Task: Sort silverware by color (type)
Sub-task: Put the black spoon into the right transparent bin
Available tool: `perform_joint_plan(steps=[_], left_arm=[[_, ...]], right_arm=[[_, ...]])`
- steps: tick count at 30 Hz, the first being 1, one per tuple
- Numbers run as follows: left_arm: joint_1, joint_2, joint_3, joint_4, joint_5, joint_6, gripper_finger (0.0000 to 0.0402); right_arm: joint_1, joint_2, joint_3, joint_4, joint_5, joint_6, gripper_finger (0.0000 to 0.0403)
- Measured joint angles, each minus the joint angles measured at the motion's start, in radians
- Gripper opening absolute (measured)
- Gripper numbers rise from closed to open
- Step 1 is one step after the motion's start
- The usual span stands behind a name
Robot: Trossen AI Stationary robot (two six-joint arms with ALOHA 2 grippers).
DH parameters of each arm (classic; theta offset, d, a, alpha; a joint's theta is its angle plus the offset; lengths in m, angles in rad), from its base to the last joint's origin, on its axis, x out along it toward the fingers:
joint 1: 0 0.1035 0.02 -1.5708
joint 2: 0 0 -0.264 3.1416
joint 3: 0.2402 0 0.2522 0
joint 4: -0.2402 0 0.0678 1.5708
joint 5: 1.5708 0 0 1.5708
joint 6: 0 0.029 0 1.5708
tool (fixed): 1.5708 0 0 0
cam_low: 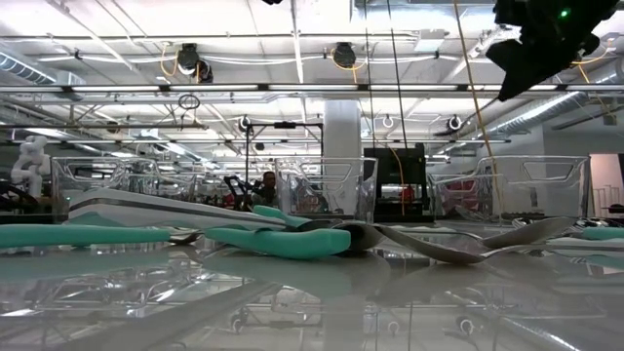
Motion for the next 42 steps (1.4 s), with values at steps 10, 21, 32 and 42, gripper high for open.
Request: perform_joint_plan(steps=[10,21,32,42], left_arm=[[0.000,0.000,0.000,0.001,0.016,-0.034,0.0181],[0.004,0.000,0.000,0.001,0.021,-0.041,0.0181],[0.015,0.000,0.000,0.002,0.026,-0.038,0.0181],[0.013,0.000,0.000,0.001,0.032,-0.035,0.0181]], right_arm=[[-0.155,0.000,-0.078,0.011,-0.042,-0.050,0.0075],[-0.263,0.000,-0.147,0.175,-0.094,-0.204,0.0075],[-0.489,0.000,-0.147,0.357,-0.173,-0.474,0.0075],[-0.677,0.000,-0.147,0.533,-0.294,-0.721,0.0075]])
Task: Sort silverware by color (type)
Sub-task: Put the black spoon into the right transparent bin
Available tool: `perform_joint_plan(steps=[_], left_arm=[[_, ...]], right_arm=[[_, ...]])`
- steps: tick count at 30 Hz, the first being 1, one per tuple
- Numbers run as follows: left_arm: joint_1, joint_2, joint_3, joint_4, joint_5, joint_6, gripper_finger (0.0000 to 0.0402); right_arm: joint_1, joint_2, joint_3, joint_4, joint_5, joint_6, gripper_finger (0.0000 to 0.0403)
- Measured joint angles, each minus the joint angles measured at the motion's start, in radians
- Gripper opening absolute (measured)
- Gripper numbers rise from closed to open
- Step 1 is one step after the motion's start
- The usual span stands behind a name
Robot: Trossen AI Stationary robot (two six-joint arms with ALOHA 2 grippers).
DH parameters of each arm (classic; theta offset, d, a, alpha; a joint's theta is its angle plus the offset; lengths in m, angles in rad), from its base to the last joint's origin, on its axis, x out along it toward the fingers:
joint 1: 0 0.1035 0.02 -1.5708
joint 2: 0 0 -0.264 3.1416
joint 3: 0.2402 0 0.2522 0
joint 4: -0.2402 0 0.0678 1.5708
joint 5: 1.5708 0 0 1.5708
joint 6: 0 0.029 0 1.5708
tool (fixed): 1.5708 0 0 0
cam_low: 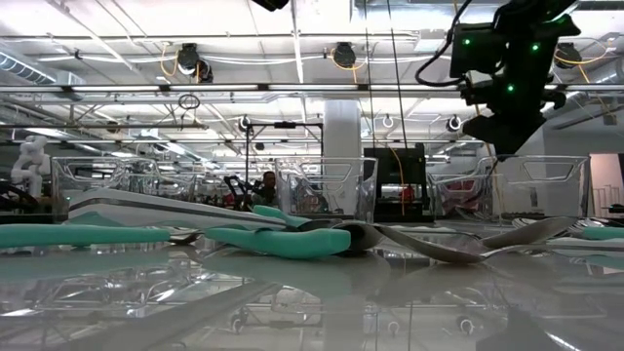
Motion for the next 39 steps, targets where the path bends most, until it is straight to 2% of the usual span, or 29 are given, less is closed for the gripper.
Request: perform_joint_plan(steps=[9,33,39], left_arm=[[0.000,0.000,0.000,0.000,0.000,0.000,0.0181],[0.000,0.000,0.000,0.000,0.000,-0.001,0.0181],[0.000,0.000,0.000,-0.001,0.001,-0.001,0.0181]], right_arm=[[-0.050,0.000,0.000,0.013,-0.055,-0.034,0.0075],[-0.049,0.000,0.001,0.015,-0.050,-0.036,0.0093],[-0.010,-0.021,0.001,0.027,-0.024,-0.061,0.0093]])
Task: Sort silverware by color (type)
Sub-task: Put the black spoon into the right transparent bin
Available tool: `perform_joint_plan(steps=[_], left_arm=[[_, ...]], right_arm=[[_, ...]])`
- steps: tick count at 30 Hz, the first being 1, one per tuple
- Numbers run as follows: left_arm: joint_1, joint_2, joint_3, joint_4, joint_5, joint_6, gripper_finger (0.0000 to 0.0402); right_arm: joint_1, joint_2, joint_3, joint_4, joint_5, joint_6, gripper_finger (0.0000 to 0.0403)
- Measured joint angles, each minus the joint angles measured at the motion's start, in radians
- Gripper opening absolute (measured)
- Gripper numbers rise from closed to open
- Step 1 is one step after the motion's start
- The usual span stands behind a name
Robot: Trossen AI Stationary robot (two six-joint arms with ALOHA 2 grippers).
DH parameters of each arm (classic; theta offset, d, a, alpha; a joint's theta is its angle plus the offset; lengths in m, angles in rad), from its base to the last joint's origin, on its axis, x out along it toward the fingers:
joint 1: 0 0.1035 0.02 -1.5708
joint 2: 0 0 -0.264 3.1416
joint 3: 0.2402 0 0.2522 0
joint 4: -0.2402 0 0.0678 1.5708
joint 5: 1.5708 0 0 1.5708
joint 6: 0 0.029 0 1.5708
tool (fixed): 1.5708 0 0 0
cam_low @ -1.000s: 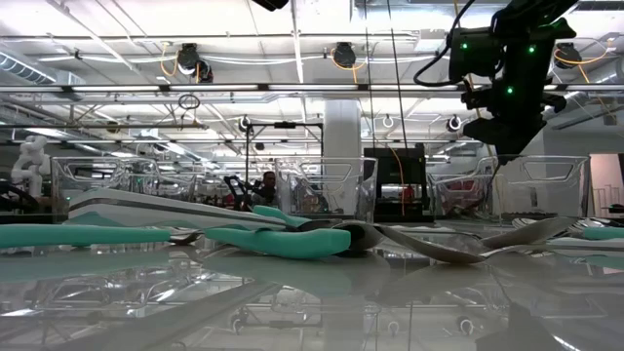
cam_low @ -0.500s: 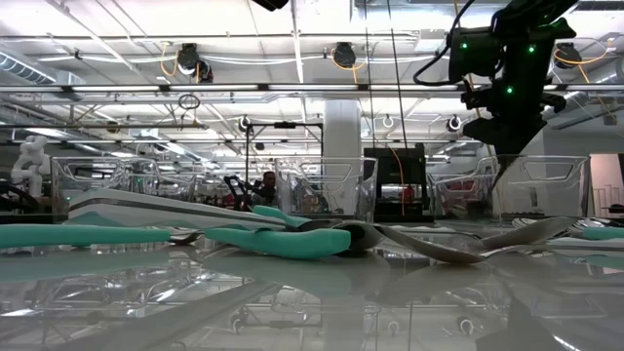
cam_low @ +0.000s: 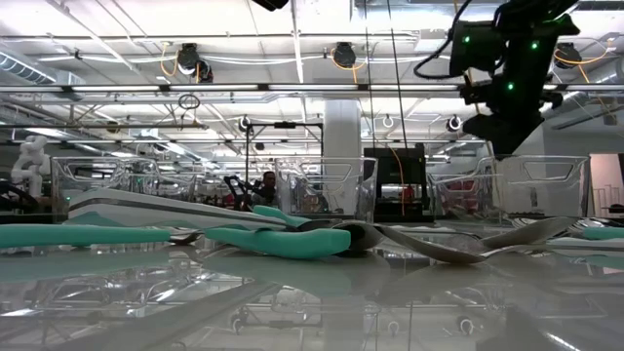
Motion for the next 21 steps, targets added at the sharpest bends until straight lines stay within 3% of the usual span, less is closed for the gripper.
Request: perform_joint_plan(steps=[7,14,21], left_arm=[[0.000,0.002,0.000,-0.010,0.018,0.000,0.0181],[0.021,0.060,-0.002,-0.009,0.033,0.004,0.0181],[0.073,0.118,-0.002,-0.009,0.111,-0.050,0.0181]], right_arm=[[0.141,-0.140,0.001,0.044,-0.003,-0.038,0.0093],[0.408,-0.273,0.000,0.086,-0.093,-0.048,0.0093],[0.731,-0.252,-0.123,0.506,-0.106,-0.137,0.0093]])
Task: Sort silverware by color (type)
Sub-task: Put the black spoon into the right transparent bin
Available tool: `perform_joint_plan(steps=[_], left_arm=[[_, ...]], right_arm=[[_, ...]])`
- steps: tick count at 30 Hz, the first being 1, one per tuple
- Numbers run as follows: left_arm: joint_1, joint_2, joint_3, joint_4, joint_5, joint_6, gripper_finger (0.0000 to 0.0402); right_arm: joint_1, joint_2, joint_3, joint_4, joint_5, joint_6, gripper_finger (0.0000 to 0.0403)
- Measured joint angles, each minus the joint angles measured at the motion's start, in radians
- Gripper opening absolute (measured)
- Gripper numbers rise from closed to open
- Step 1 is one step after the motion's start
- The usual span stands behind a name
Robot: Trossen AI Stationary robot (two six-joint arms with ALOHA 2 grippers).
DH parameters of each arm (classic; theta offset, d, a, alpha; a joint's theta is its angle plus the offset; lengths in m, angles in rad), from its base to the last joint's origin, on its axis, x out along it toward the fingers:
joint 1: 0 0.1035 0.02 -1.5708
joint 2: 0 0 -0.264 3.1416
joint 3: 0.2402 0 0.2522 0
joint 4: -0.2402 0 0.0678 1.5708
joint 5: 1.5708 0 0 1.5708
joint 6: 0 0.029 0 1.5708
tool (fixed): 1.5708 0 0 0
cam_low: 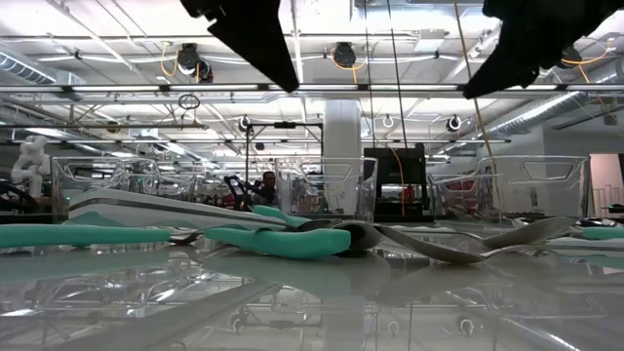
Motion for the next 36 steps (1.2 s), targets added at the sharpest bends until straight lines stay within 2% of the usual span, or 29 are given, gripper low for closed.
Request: perform_joint_plan(steps=[5,9,13,21,28,32,36], left_arm=[[0.024,0.002,0.000,0.010,0.113,-0.060,0.0181],[0.023,0.002,0.000,0.037,0.224,-0.025,0.0181],[0.017,0.002,0.000,0.055,0.261,0.016,0.0181],[0.069,0.002,0.000,0.055,0.310,0.094,0.0181],[0.094,0.018,0.000,-0.027,0.338,0.095,0.0181],[0.107,0.034,-0.002,-0.102,0.379,0.093,0.0181],[0.133,0.035,0.000,-0.108,0.422,0.094,0.0181]], right_arm=[[0.130,0.104,-0.059,0.314,0.004,-0.116,0.0093],[0.189,0.220,-0.062,0.453,0.000,-0.163,0.0093],[0.211,0.329,-0.062,0.542,-0.002,-0.187,0.0093],[0.212,0.439,-0.028,0.592,-0.009,-0.181,0.0093],[0.218,0.456,0.010,0.586,-0.156,-0.212,0.0093],[0.236,0.456,0.010,0.584,-0.160,-0.233,0.0093],[0.252,0.456,0.011,0.578,-0.160,-0.233,0.0093]])
